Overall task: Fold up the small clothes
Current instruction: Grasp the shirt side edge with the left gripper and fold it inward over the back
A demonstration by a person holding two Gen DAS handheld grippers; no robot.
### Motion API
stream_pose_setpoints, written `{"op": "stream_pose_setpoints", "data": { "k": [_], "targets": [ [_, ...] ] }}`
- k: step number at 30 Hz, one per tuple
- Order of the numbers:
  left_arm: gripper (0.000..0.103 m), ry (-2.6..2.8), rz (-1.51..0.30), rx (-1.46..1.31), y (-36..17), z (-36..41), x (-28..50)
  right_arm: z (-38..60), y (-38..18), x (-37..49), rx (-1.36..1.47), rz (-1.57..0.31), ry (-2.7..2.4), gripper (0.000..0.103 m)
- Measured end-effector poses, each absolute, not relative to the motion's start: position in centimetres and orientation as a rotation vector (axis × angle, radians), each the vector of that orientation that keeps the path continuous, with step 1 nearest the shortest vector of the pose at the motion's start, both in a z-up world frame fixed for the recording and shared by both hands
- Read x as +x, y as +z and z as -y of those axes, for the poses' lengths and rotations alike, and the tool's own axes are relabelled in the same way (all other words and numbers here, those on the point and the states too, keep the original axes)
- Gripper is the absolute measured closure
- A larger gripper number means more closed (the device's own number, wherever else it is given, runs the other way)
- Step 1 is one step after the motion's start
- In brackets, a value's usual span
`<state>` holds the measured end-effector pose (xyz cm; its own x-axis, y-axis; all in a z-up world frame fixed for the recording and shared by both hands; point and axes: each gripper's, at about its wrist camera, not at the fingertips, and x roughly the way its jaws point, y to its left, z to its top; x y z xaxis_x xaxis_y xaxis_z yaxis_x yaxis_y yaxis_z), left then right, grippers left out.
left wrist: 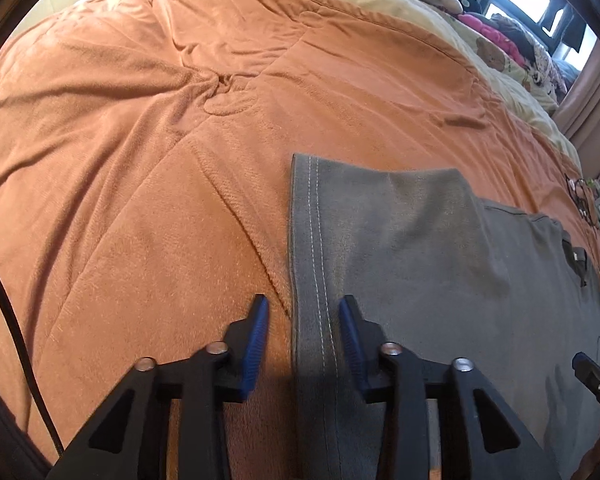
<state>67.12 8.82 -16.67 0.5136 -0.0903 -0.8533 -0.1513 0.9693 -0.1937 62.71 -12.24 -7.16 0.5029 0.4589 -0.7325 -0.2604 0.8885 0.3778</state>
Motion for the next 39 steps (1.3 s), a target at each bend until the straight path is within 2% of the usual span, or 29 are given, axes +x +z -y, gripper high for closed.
{"op": "stream_pose_setpoints", "data": {
  "k": [1,3,16,23,32,33,35,36,37,39],
  "targets": [
    [0.093,0.022,-1.038,-0.265,-16.5,-8.8,67.2,12.0,-7.5,63.1,0.244,-0.959,0.446,0.081],
    [0.095,0.018,-1.035,-0.258,-15.8,-8.6,67.2,11.5,-8.1,63.6,0.267,-0.971,0.456,0.084],
    [0.098,-0.077,-0.941,-0.236,-8.7,-5.9,66.9,8.8,-12.1,66.5,0.429,-1.07,0.555,0.099],
    [0.098,-0.138,-0.909,-0.218,-5.4,-3.2,67.0,8.0,-13.4,67.6,0.49,-1.094,0.582,0.101],
    [0.099,-0.227,-0.898,-0.212,-3.6,0.6,66.8,10.6,-12.0,67.3,0.5,-1.08,0.586,0.099],
    [0.098,-0.236,-0.899,-0.212,-3.4,1.1,66.7,11.0,-11.7,67.3,0.489,-1.076,0.576,0.094],
    [0.099,-0.265,-0.904,-0.212,-3.3,2.2,66.5,11.8,-11.1,67.0,0.487,-1.059,0.565,0.078],
    [0.099,-0.278,-0.905,-0.211,-3.2,2.7,66.4,12.2,-10.8,66.7,0.491,-1.051,0.554,0.059],
    [0.099,-0.291,-0.906,-0.207,-3.1,3.2,66.3,12.8,-10.4,66.4,0.496,-1.035,0.54,0.046],
    [0.098,-0.322,-0.906,-0.198,-3.0,4.5,66.0,13.8,-9.8,65.8,0.49,-1.019,0.522,0.045]
  ]
}}
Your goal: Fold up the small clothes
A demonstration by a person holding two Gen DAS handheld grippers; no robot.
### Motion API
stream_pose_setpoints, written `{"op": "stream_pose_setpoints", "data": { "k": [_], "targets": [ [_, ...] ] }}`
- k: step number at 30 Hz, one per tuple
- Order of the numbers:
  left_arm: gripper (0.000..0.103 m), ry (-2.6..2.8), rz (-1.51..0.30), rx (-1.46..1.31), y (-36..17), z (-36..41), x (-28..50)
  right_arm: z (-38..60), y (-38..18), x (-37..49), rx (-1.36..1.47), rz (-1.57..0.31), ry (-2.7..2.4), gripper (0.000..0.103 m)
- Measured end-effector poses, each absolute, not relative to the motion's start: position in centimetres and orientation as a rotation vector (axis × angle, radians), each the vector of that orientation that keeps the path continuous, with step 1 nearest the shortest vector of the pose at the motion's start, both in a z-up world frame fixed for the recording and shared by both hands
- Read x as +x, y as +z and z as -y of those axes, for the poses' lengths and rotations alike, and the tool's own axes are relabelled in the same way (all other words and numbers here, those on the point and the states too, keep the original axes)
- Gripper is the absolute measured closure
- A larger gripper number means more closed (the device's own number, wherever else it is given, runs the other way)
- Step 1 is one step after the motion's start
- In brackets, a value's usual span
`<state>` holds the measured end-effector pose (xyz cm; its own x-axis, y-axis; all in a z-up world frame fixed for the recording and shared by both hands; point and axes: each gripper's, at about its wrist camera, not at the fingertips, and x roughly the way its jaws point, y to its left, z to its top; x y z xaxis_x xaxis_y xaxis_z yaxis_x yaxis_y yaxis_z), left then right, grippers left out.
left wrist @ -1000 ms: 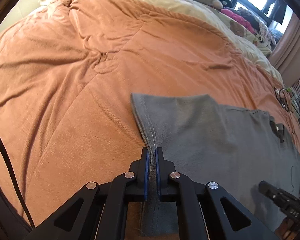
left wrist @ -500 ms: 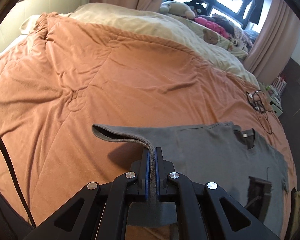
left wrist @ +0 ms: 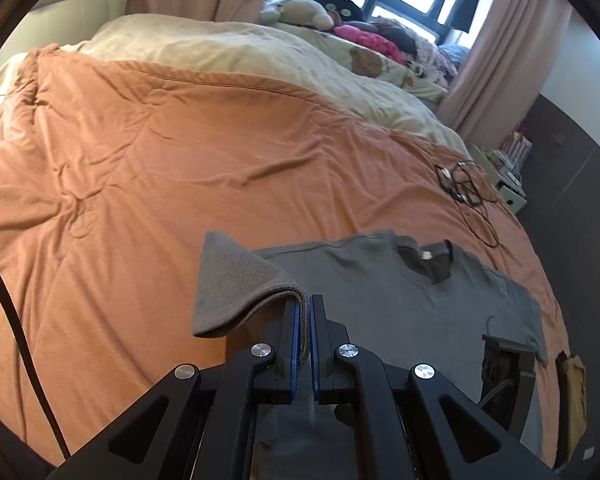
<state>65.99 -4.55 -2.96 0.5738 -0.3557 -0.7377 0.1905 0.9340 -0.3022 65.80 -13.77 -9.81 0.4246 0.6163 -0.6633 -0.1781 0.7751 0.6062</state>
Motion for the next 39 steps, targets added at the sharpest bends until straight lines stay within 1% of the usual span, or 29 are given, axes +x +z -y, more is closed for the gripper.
{"op": "stream_pose_setpoints", "data": {
  "k": [5,12,14,16,17,18,24,31,34,39],
  "targets": [
    [0.098,-0.391,-0.922,-0.18,-3.2,7.6,65.3,15.2,-8.9,64.0,0.428,-1.01,0.467,0.045],
    [0.098,-0.496,-0.968,-0.185,-4.4,11.1,64.7,17.7,-7.6,62.5,0.432,-1.005,0.418,0.045],
    [0.086,-0.514,-1.003,-0.164,-4.8,11.8,64.6,18.7,-7.5,62.0,0.423,-1.013,0.396,0.045],
    [0.05,-0.522,-1.005,-0.169,-4.8,11.7,64.3,19.4,-7.5,61.9,0.441,-1.021,0.383,0.045],
    [0.045,-0.509,-0.987,-0.168,-4.7,11.5,64.0,19.8,-7.3,61.8,0.447,-1.02,0.376,0.045],
    [0.044,-0.487,-0.97,-0.163,-4.5,11.2,63.8,20.0,-7.3,61.8,0.448,-1.017,0.369,0.045],
    [0.045,-0.365,-1.008,-0.152,-6.1,9.1,64.1,19.1,-6.9,61.9,0.37,-1.023,0.347,0.045],
    [0.066,-0.27,-1.103,-0.136,-10.9,6.8,63.9,15.4,-7.0,63.7,0.194,-1.031,0.335,0.045],
    [0.069,-0.253,-1.133,-0.145,-12.7,6.0,63.7,14.1,-7.1,64.5,0.117,-1.026,0.328,0.045],
    [0.069,-0.246,-1.168,-0.148,-14.7,5.7,63.3,11.5,-7.7,66.2,0.002,-1.028,0.313,0.045]
  ]
}}
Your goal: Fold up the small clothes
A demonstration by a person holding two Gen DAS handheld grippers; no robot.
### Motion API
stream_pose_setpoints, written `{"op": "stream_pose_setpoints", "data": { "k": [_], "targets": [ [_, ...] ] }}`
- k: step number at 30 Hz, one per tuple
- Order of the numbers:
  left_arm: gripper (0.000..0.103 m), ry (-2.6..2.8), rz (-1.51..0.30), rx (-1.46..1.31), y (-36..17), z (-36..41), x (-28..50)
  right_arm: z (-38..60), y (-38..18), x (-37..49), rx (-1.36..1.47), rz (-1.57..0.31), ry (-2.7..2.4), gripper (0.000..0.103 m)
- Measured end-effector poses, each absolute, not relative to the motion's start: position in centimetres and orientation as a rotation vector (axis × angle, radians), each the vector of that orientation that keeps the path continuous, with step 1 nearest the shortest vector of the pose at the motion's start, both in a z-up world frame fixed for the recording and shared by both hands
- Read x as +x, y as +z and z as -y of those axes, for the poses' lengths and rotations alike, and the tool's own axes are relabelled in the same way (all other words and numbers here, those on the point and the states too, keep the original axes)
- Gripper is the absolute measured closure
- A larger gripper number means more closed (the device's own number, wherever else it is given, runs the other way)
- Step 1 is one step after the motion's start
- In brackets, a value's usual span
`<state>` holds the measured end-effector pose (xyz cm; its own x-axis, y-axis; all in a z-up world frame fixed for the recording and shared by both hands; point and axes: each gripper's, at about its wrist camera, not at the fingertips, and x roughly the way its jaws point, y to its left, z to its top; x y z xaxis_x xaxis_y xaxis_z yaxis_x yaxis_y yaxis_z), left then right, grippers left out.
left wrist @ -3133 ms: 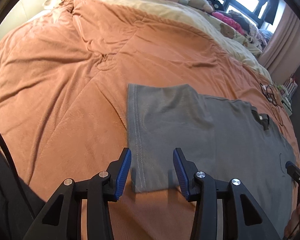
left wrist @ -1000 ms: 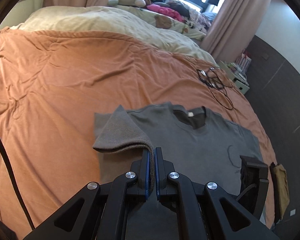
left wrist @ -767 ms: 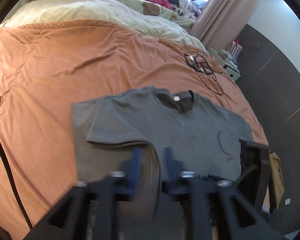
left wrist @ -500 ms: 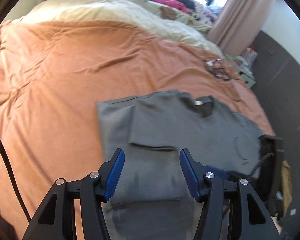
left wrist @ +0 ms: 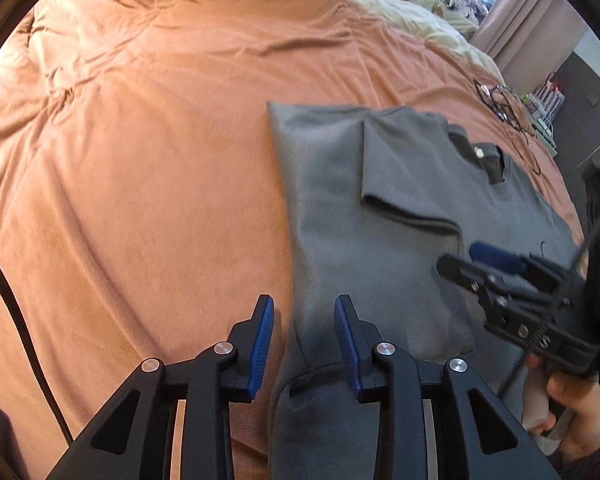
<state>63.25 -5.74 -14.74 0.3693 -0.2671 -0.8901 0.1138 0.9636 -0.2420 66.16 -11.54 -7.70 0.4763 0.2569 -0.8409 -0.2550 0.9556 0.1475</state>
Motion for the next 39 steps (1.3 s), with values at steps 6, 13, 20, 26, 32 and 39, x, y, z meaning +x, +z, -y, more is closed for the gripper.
{"op": "stream_pose_setpoints", "data": {
  "k": [6,13,20,26,32,39],
  "targets": [
    [0.071,-0.227,-1.192,-0.158,-16.6,5.5,62.8,9.5,-8.6,68.5,-0.129,-0.996,0.275,0.045],
    [0.071,-0.22,-1.179,-0.158,-16.7,5.6,62.6,11.1,-8.4,71.1,-0.068,-0.958,0.183,0.059],
    [0.071,-0.202,-1.159,-0.161,-16.6,5.7,62.6,14.2,-8.8,70.7,0.087,-0.98,0.198,0.064],
    [0.071,-0.187,-1.155,-0.194,-16.3,5.5,61.8,14.7,-10.1,71.2,0.248,-1.023,0.304,0.064],
    [0.071,-0.162,-1.127,-0.266,-16.4,4.7,60.2,14.8,-9.6,72.0,0.267,-1.003,0.329,0.099],
    [0.071,-0.151,-1.113,-0.246,-16.3,5.0,59.2,16.3,-7.5,69.8,0.265,-0.981,0.282,0.101]
  ]
}}
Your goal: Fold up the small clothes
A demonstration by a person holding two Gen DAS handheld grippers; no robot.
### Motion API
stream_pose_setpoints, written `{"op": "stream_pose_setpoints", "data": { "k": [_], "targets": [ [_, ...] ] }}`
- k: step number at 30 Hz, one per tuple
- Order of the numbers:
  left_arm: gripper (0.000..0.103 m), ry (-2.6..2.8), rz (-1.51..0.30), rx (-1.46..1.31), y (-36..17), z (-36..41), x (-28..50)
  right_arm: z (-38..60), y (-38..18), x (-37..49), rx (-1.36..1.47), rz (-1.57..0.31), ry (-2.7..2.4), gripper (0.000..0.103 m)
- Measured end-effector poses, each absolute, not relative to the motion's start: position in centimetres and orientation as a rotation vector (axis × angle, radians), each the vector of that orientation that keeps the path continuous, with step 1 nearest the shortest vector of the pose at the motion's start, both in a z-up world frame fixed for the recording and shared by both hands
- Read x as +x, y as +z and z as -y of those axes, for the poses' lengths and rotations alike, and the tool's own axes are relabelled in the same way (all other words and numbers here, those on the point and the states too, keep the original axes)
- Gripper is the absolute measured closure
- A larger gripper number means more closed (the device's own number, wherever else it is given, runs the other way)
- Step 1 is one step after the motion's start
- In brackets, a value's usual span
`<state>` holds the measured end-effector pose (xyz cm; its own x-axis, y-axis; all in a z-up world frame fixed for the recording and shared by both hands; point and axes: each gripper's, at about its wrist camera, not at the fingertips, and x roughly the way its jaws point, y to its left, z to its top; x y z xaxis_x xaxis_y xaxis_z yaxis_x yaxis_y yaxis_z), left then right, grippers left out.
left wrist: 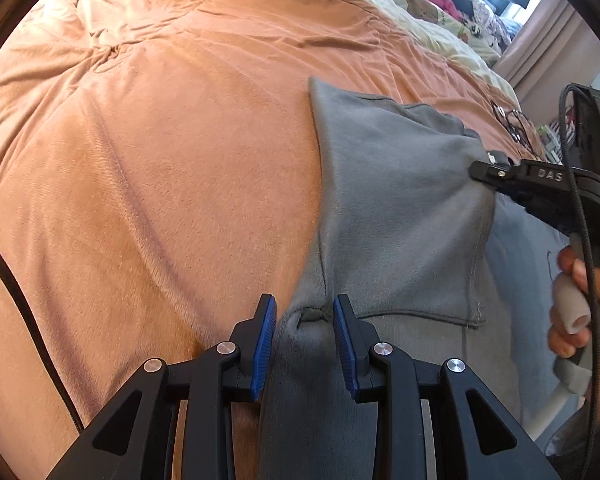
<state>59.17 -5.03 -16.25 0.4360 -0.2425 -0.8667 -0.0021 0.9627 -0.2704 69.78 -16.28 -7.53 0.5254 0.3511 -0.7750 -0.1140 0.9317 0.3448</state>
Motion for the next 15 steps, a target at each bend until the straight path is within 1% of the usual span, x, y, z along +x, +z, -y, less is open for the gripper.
{"op": "stream_pose_setpoints", "data": {
  "k": [5,8,9,10,11,12,15],
  "targets": [
    [0.071,-0.147,-1.118,-0.242,-16.4,5.2,59.5,15.8,-8.9,70.1,0.21,-1.063,0.237,0.1],
    [0.071,-0.155,-1.124,-0.235,-16.3,5.1,59.5,16.0,-9.2,70.3,0.231,-1.084,0.234,0.092],
    [0.071,-0.159,-1.124,-0.237,-16.2,5.1,59.6,16.1,-8.9,70.2,0.235,-1.078,0.234,0.079],
    [0.071,-0.163,-1.123,-0.237,-16.1,5.0,59.6,16.3,-8.4,69.9,0.245,-1.063,0.241,0.057],
    [0.071,-0.169,-1.122,-0.234,-16.0,4.9,59.5,16.5,-8.1,69.6,0.252,-1.05,0.247,0.047],
    [0.071,-0.173,-1.123,-0.23,-15.9,4.9,59.5,16.7,-7.6,69.1,0.257,-1.035,0.256,0.043],
    [0.071,-0.181,-1.124,-0.231,-15.7,4.6,59.3,17.1,-7.5,67.9,0.297,-1.056,0.284,0.043]
  ]
}}
